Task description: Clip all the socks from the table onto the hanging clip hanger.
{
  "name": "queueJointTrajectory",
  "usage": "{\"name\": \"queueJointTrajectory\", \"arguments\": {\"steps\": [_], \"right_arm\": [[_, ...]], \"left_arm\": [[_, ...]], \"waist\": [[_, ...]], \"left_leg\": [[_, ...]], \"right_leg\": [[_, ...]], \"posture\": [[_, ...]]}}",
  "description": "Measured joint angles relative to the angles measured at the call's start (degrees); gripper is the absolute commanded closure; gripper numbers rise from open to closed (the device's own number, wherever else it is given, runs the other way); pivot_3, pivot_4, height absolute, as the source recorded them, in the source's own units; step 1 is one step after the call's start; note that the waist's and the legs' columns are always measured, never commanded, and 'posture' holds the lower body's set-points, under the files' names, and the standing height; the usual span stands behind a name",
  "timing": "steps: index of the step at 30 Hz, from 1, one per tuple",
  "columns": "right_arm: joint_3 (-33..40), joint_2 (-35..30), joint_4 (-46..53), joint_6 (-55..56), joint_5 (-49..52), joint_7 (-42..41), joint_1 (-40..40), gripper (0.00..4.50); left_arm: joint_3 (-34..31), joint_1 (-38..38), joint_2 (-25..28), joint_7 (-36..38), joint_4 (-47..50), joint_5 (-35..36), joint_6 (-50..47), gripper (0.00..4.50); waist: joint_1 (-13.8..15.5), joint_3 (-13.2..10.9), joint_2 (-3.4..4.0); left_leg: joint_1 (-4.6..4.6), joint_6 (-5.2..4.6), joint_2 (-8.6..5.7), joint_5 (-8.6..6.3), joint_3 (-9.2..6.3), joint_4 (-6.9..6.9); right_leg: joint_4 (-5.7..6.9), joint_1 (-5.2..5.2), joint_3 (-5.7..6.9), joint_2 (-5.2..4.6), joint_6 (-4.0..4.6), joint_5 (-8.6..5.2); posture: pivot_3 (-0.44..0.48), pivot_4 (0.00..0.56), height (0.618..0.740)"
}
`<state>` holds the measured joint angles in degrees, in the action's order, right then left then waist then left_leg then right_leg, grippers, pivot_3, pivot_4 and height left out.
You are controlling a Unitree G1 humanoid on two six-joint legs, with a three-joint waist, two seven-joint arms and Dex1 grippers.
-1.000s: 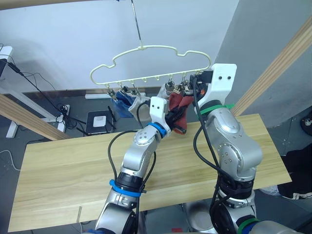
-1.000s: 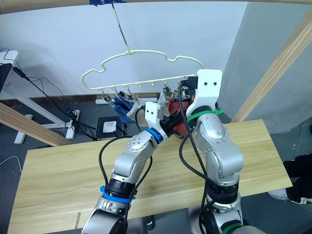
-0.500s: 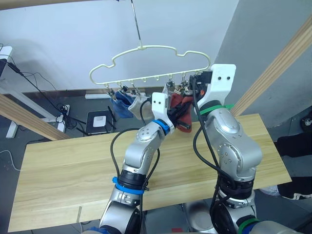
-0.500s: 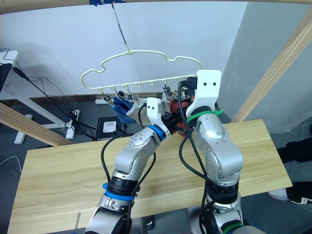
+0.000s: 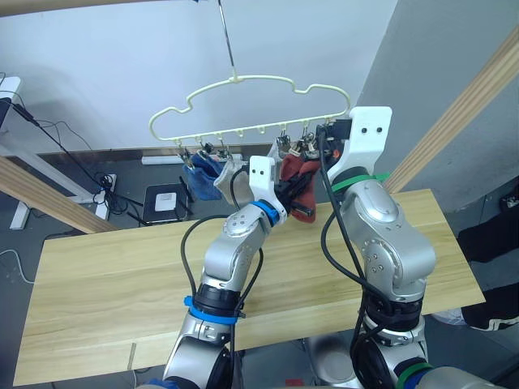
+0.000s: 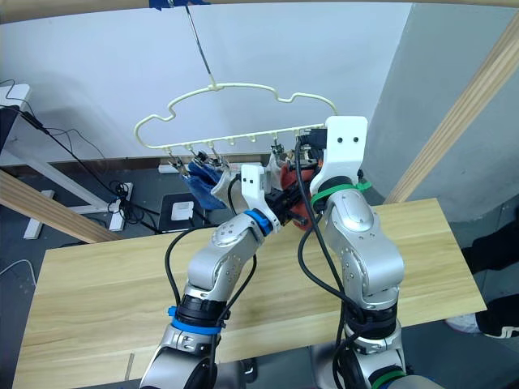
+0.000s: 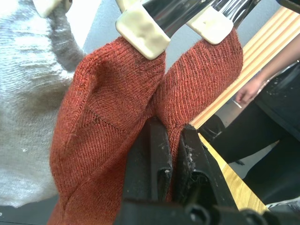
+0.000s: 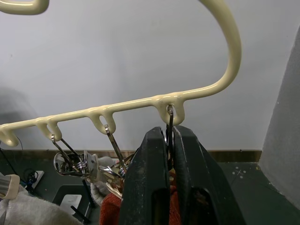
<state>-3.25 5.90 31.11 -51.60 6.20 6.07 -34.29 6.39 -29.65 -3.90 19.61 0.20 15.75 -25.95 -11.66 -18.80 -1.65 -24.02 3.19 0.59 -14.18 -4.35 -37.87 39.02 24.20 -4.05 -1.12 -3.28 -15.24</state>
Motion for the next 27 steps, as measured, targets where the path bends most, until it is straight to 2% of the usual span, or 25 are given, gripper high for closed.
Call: {"name": "queueJointTrajectory", "arguments": {"steps": [6, 9, 15, 19, 27], "right_arm": [[0.00, 0.12, 0.00, 0.00, 0.00, -0.14, 0.00, 4.50], [0.07, 0.49, 0.01, 0.01, 0.00, 0.00, 0.10, 3.68], [0.14, 1.04, 0.05, 0.06, -0.12, 0.16, 0.45, 1.50], [0.39, 0.70, 0.75, 0.05, -0.23, -0.27, 0.45, 1.50], [1.66, -1.70, 5.02, -0.67, 1.77, -2.99, 1.68, 1.46]], "left_arm": [[-0.04, -1.05, -0.54, -0.26, -0.01, 0.17, -0.02, 4.49], [-0.08, -1.05, -0.53, -0.26, -0.01, 0.17, -0.03, 4.50], [-0.05, -1.05, -0.43, -0.22, -0.01, 0.17, 0.00, 4.50], [0.65, -1.02, 0.09, -0.09, -0.01, -0.71, 0.69, 4.50], [4.86, 1.10, 6.36, 5.57, 0.34, -2.58, 2.62, 2.24]], "waist": [[0.01, 0.00, 0.00], [0.01, 0.00, 0.00], [0.02, 0.00, 0.00], [0.02, 0.00, 0.00], [-0.04, 0.00, 0.00]], "left_leg": [[0.00, 0.00, -0.01, 0.00, 0.01, 0.00], [0.00, 0.00, -0.01, 0.00, 0.00, 0.00], [0.00, 0.00, -0.01, 0.00, 0.01, 0.00], [0.00, 0.00, -0.01, 0.00, 0.00, 0.00], [0.01, 0.00, 0.02, 0.00, 0.00, 0.00]], "right_leg": [[0.00, 0.00, 0.00, 0.00, 0.00, 0.00], [0.00, 0.00, 0.00, 0.01, 0.00, 0.00], [0.00, 0.00, -0.01, 0.00, 0.00, 0.00], [0.00, 0.00, 0.00, 0.00, 0.00, 0.00], [0.01, 0.00, -0.01, 0.01, 0.00, 0.00]], "posture": [[-0.321, 0.286, 0.740], [-0.321, 0.286, 0.740], [-0.320, 0.282, 0.740], [-0.318, 0.280, 0.740], [-0.318, 0.273, 0.740]]}}
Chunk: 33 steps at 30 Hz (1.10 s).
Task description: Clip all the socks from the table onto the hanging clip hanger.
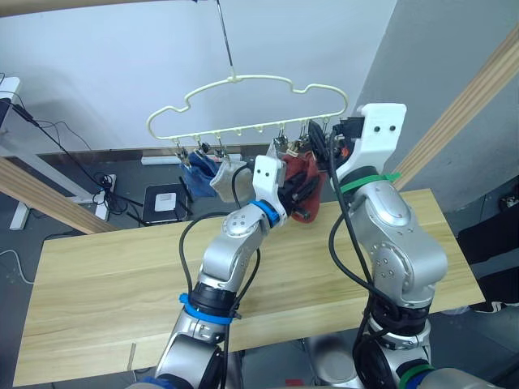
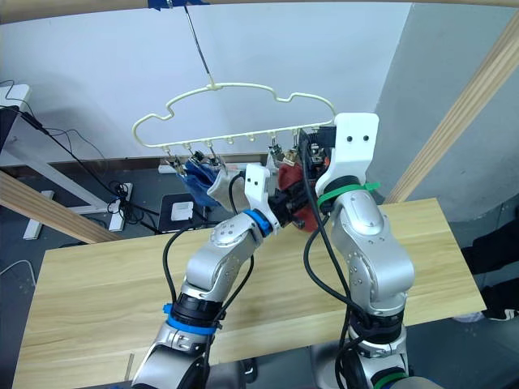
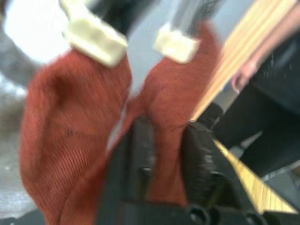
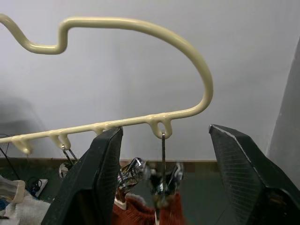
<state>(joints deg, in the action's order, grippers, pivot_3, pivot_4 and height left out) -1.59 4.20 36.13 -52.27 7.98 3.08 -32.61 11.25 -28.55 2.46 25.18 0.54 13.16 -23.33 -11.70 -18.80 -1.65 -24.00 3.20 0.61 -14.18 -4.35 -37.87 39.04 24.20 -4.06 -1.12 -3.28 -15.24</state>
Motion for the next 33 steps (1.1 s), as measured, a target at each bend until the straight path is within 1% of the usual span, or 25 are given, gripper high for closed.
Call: {"name": "queueJointTrajectory", "arguments": {"steps": [4, 6, 7, 8, 9, 10, 11, 13, 16, 19, 20, 21, 25, 28, 29, 30, 33], "right_arm": [[1.00, -3.55, 2.77, -1.80, 2.04, -2.77, 0.59, 1.46], [1.55, -6.84, 4.24, -2.50, 2.92, -5.01, 1.35, 1.46], [1.83, -9.20, 5.05, -2.97, 3.74, -6.63, 2.27, 1.08], [2.53, -11.02, 5.42, -3.49, 4.66, -7.99, 3.06, 0.87], [3.09, -12.73, 5.67, -3.87, 5.36, -9.38, 3.81, 0.59], [4.25, -15.28, 6.19, -4.46, 6.98, -11.61, 4.99, 0.19], [5.11, -17.17, 6.46, -4.77, 8.13, -13.45, 5.69, 0.09], [6.70, -21.03, 6.54, -5.19, 10.32, -16.82, 7.10, 0.09], [8.27, -28.08, 6.27, -5.20, 13.56, -23.04, 8.69, 0.09], [8.75, -32.28, 4.76, -3.37, 14.83, -27.53, 9.19, 0.09], [8.72, -34.14, 3.92, -2.34, 15.55, -29.56, 9.34, 0.09], [8.73, -36.51, 3.04, -0.98, 16.05, -31.96, 9.74, 0.09], [9.05, -43.15, -1.54, 3.40, 17.34, -39.73, 10.77, 0.09], [9.10, -47.84, -4.03, 6.80, 18.06, -45.19, 11.01, 0.09], [9.23, -49.19, -4.78, 8.02, 18.07, -46.72, 11.14, 0.09], [9.35, -49.84, -5.57, 8.97, 18.04, -47.71, 11.20, 0.09], [9.30, -52.58, -8.29, 12.83, 18.04, -52.01, 11.24, 0.09]], "left_arm": [[2.79, 4.68, 5.38, 5.17, 4.08, -0.45, 0.87, 1.10], [4.04, 7.23, 9.32, 8.67, 6.63, -0.51, 1.79, 0.55], [4.45, 8.79, 11.65, 10.81, 8.66, -0.44, 2.49, 0.21], [4.42, 10.04, 13.84, 12.44, 10.35, -0.38, 2.85, 0.00], [4.24, 11.08, 15.70, 13.76, 11.73, -0.30, 3.41, 0.00], [3.73, 12.49, 18.42, 15.60, 13.82, 0.05, 4.13, 0.00], [2.81, 13.76, 20.62, 17.11, 15.44, 0.63, 4.50, 0.00], [0.47, 15.88, 24.51, 19.54, 17.95, 1.96, 5.06, 0.00], [-5.50, 19.22, 30.07, 22.52, 21.98, 5.06, 4.95, 0.00], [-10.38, 21.08, 32.84, 23.20, 23.84, 7.38, 4.33, 0.00], [-12.05, 21.89, 33.68, 23.26, 24.47, 8.49, 3.59, 0.00], [-14.30, 23.21, 35.19, 23.37, 24.96, 9.73, 2.70, 0.00], [-24.15, 26.95, 39.58, 23.09, 24.27, 13.27, -1.44, 0.00], [-29.84, 28.91, 43.26, 23.97, 22.34, 14.50, -2.96, 0.00], [-31.36, 29.43, 44.36, 23.93, 21.05, 14.36, -3.42, 0.00], [-32.41, 29.60, 44.96, 23.73, 19.77, 14.05, -3.84, 0.00], [-32.72, 30.65, 47.20, 22.84, 17.00, 11.11, -3.37, 0.00]], "waist": [[-0.12, 0.00, 0.01], [-0.05, 0.00, 0.01], [0.00, 0.01, 0.02], [0.06, 0.01, 0.02], [0.06, 0.01, 0.02], [0.13, 0.01, 0.02], [0.13, 0.01, 0.02], [0.23, 0.02, 0.03], [0.49, 0.02, 0.03], [0.71, 0.06, 0.02], [0.77, 0.07, 0.01], [0.77, 0.09, -0.01], [1.30, 0.23, -0.01], [2.07, 0.30, 0.00], [2.36, 0.38, 0.00], [2.63, 0.60, 0.00], [3.63, 1.53, -0.09]], "left_leg": [[0.00, 0.00, 0.09, 0.00, -0.01, 0.01], [0.00, 0.00, 0.08, 0.00, -0.01, 0.01], [0.01, 0.00, 0.10, 0.00, -0.02, 0.01], [0.01, 0.00, 0.12, 0.00, -0.02, 0.01], [0.02, 0.00, 0.11, 0.00, -0.01, 0.01], [0.02, 0.00, 0.11, 0.00, -0.01, 0.01], [0.04, 0.00, 0.13, 0.00, 0.00, 0.01], [0.07, 0.00, 0.12, 0.00, 0.00, 0.02], [0.08, -0.01, 0.11, 0.01, 0.00, 0.01], [0.07, -0.02, 0.08, 0.01, 0.02, -0.03], [0.07, -0.02, 0.07, 0.01, 0.03, -0.03], [0.07, -0.02, 0.08, 0.01, 0.04, -0.01], [0.08, -0.03, 0.08, 0.01, 0.01, 0.01], [0.10, -0.03, 0.07, 0.01, 0.05, -0.01], [0.10, -0.03, 0.07, 0.01, 0.05, -0.01], [0.09, -0.02, 0.07, 0.01, 0.05, -0.01], [0.08, -0.02, 0.05, 0.01, 0.07, 0.01]], "right_leg": [[0.00, 0.00, -0.01, -0.02, 0.00, 0.00], [-0.01, -0.01, 0.00, -0.02, 0.00, 0.00], [-0.01, -0.01, 0.00, -0.03, 0.00, 0.00], [-0.01, -0.01, -0.01, -0.04, 0.00, 0.00], [-0.01, -0.01, -0.02, -0.04, 0.00, 0.00], [0.00, -0.01, -0.01, -0.04, 0.00, 0.00], [0.01, -0.02, -0.02, -0.04, 0.00, 0.00], [0.01, -0.04, -0.01, -0.03, 0.00, 0.00], [-0.02, -0.05, -0.01, -0.03, 0.00, 0.00], [-0.03, -0.07, -0.02, -0.03, -0.01, -0.01], [-0.03, -0.07, -0.02, -0.04, -0.01, -0.01], [-0.04, -0.06, -0.02, -0.03, -0.01, -0.01], [-0.02, -0.05, 0.04, 0.00, 0.00, 0.00], [-0.02, -0.05, 0.00, -0.01, 0.00, 0.00], [-0.03, -0.05, 0.01, -0.01, 0.00, 0.00], [-0.04, -0.04, 0.02, -0.01, 0.00, 0.00], [-0.07, -0.05, 0.02, -0.04, 0.00, 0.00]], "posture": [[-0.312, 0.270, 0.740], [-0.309, 0.268, 0.740], [-0.305, 0.266, 0.740], [-0.295, 0.263, 0.740], [-0.295, 0.263, 0.740], [-0.287, 0.261, 0.740], [-0.278, 0.258, 0.740], [-0.268, 0.255, 0.740], [-0.253, 0.251, 0.740], [-0.226, 0.241, 0.740], [-0.207, 0.235, 0.740], [-0.207, 0.235, 0.740], [-0.177, 0.216, 0.740], [-0.166, 0.201, 0.740], [-0.158, 0.187, 0.740], [-0.158, 0.187, 0.740], [-0.146, 0.165, 0.740]]}}
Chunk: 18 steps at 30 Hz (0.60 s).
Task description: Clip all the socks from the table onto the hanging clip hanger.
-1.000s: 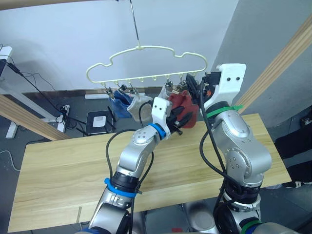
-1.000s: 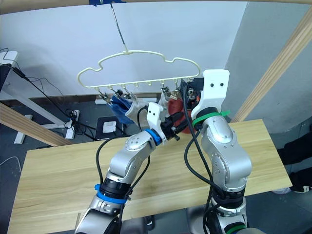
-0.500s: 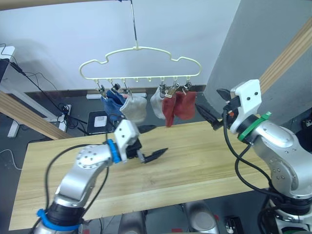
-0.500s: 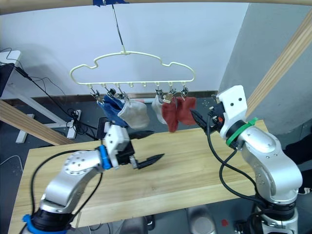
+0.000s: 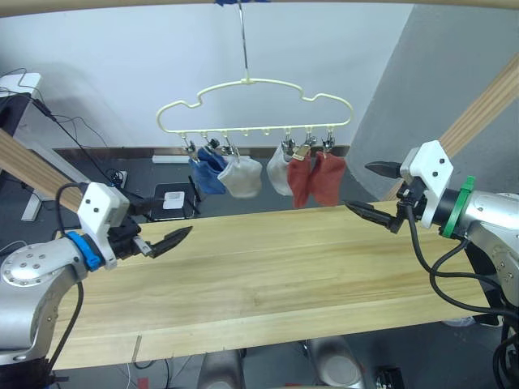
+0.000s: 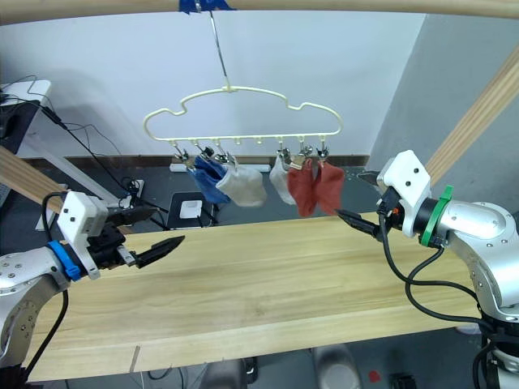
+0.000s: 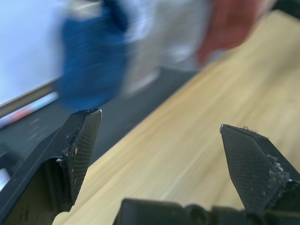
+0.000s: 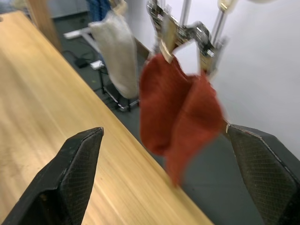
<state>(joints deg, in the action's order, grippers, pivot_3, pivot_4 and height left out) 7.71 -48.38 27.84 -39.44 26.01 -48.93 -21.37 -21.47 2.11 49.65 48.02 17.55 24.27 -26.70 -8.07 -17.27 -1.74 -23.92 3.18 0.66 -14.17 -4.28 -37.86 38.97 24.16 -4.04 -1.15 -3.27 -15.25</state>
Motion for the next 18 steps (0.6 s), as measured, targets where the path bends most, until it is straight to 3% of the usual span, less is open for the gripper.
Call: {"name": "queueJointTrajectory", "arguments": {"steps": [3, 9, 18], "right_arm": [[0.00, -0.98, -3.19, 3.72, -0.21, -2.40, -0.09, 0.09], [-0.44, -0.88, -8.80, 9.46, -1.74, -3.97, -0.78, 0.09], [-1.07, -0.57, -12.37, 12.77, -2.74, -4.75, -1.20, 0.09]], "left_arm": [[-0.05, 1.44, 1.60, -1.13, -4.10, -5.24, 3.40, 0.00], [-0.25, -0.47, 1.55, -0.31, -6.65, -4.35, 3.26, 0.00], [-0.36, -3.03, 1.55, -1.08, -7.44, -3.89, 2.03, 0.00]], "waist": [[0.25, 0.92, -0.08], [0.56, 2.55, -0.15], [0.66, 5.49, -0.12]], "left_leg": [[0.00, 0.00, 0.01, 0.00, 0.00, 0.00], [0.02, 0.02, -0.02, 0.01, 0.01, -0.06], [0.14, 0.02, -0.06, 0.02, 0.05, -0.06]], "right_leg": [[-0.01, 0.00, 0.01, -0.01, 0.01, 0.00], [0.03, -0.03, 0.03, -0.01, 0.04, 0.02], [0.06, -0.09, 0.03, 0.04, 0.10, 0.06]], "posture": [[-0.140, 0.155, 0.740], [-0.120, 0.108, 0.740], [-0.108, 0.080, 0.740]]}}
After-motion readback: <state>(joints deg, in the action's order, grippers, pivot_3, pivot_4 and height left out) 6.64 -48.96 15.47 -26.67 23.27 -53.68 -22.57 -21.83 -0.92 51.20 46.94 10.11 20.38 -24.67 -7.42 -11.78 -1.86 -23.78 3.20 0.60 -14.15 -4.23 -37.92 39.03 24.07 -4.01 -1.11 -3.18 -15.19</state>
